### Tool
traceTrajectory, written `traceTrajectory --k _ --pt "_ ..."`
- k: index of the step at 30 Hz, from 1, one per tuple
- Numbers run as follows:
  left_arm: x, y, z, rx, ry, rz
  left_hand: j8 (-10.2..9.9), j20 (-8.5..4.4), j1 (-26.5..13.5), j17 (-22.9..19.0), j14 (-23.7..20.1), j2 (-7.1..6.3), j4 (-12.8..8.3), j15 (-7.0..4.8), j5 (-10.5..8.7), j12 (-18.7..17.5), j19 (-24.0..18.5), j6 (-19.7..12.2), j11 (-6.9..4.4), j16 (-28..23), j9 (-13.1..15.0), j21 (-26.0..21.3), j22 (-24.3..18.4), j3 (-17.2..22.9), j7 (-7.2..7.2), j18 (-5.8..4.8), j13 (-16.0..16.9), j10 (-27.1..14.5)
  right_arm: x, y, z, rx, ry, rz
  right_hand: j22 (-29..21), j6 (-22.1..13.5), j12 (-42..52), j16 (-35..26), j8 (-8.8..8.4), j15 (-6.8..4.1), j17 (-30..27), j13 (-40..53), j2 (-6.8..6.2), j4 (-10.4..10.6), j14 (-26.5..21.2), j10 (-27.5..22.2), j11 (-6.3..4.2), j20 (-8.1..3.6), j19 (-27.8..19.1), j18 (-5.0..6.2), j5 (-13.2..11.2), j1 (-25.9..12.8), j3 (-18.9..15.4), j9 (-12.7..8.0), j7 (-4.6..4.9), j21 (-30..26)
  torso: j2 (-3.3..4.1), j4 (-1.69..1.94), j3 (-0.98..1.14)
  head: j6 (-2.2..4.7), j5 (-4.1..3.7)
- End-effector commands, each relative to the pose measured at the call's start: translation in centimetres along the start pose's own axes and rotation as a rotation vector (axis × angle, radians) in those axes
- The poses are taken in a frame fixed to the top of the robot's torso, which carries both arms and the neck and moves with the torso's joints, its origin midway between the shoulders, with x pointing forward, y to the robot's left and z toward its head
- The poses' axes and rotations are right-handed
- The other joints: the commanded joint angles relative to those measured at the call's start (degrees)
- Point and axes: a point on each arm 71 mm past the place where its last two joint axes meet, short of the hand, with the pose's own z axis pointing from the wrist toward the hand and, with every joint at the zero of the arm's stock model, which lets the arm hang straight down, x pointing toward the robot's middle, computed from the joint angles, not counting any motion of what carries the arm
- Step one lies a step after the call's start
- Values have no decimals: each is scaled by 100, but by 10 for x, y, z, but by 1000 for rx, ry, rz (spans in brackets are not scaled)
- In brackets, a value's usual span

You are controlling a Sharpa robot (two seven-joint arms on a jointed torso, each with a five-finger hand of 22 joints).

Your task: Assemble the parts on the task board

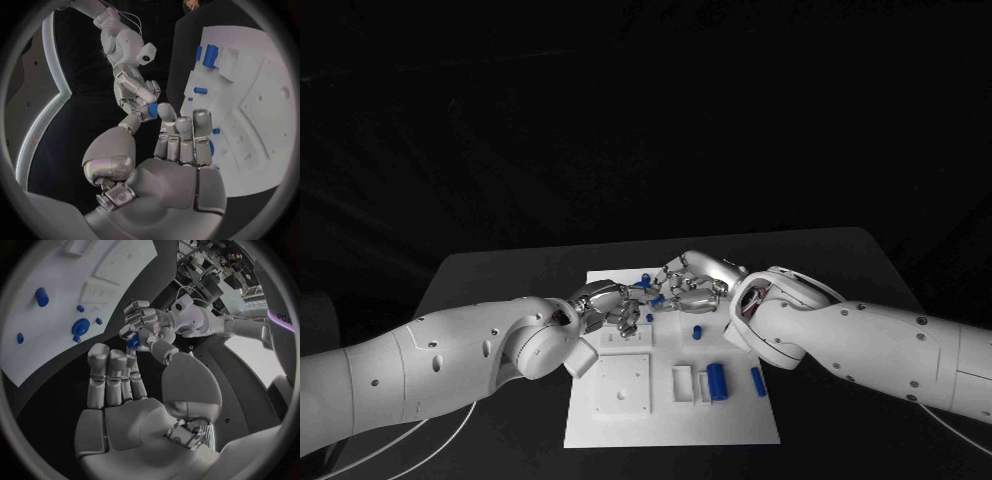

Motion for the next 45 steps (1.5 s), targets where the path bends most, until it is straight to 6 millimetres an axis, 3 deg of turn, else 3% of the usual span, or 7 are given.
traceTrajectory --k 1,6,18,19,26,35,45 --pt "3 -2 0 26 26 2 -58 -693 86 -10 -4 24 -45 4 -45 0 -24 67 -8 39 -54 37 91 9 8 -41 -12 41 -1 1 1 -9 -16 -15 74 383 -25 14 182 -35 0 -7 66 -1 -5 39 -10 -38 3 418 20 -2 50 539 84 14 1 2 2 -2 7" --pt "4 -3 1 28 36 1 -165 -689 154 -18 -4 29 -86 6 -130 -18 -26 142 -5 37 -137 39 87 -6 11 -41 -29 56 0 2 1 -10 -14 -15 74 383 -26 14 181 -35 0 -7 67 -2 -4 40 -11 -39 4 418 21 -3 51 541 84 14 2 -2 0 -4 6" --pt "4 -2 0 25 45 0 -213 -687 236 -23 -1 55 -113 1 -196 -25 -26 234 -14 40 -171 39 84 -3 1 -42 -37 69 0 1 2 -8 -13 -15 74 384 -26 14 181 -36 0 -7 66 -4 -2 42 -11 -41 6 418 22 -5 54 545 84 13 1 -2 3 -6 2" --pt "4 -2 0 25 46 0 -203 -691 318 -21 5 110 -143 -6 -361 -17 -23 303 -26 47 -172 44 85 26 -12 -37 -36 89 0 2 2 -9 -14 -15 74 384 -26 14 181 -36 0 -7 66 -4 -2 42 -11 -41 6 418 22 -5 54 545 84 13 0 -1 3 -2 1" --pt "3 -3 0 30 38 -10 -300 -690 613 -25 20 325 -202 -21 -594 -32 -17 421 -38 58 -222 50 82 95 -27 -45 -55 135 1 2 3 -5 -12 -16 74 385 -27 14 180 -36 0 -7 65 -6 0 44 -11 -43 8 418 25 -6 57 549 84 13 2 -3 2 -8 0" --pt "0 -3 0 41 7 -29 -342 -689 914 -20 60 721 -296 -34 -619 -34 2 561 -56 88 -214 73 86 131 -45 -58 -67 214 2 1 3 0 2 -16 74 383 -29 13 178 -36 -1 -7 60 -7 1 45 -11 -44 10 418 29 -10 58 552 84 12 2 -1 2 -15 -1" --pt "-2 -4 0 47 -19 -39 -320 -679 840 -24 70 965 -311 -58 -499 -59 -12 705 -84 85 -145 71 84 2 -79 -78 -83 241 2 0 4 9 6 -6 72 347 -62 -6 149 -26 -5 -13 -17 15 -15 21 -1 -46 3 418 51 -75 32 569 91 -5 2 -5 3 -21 -3"
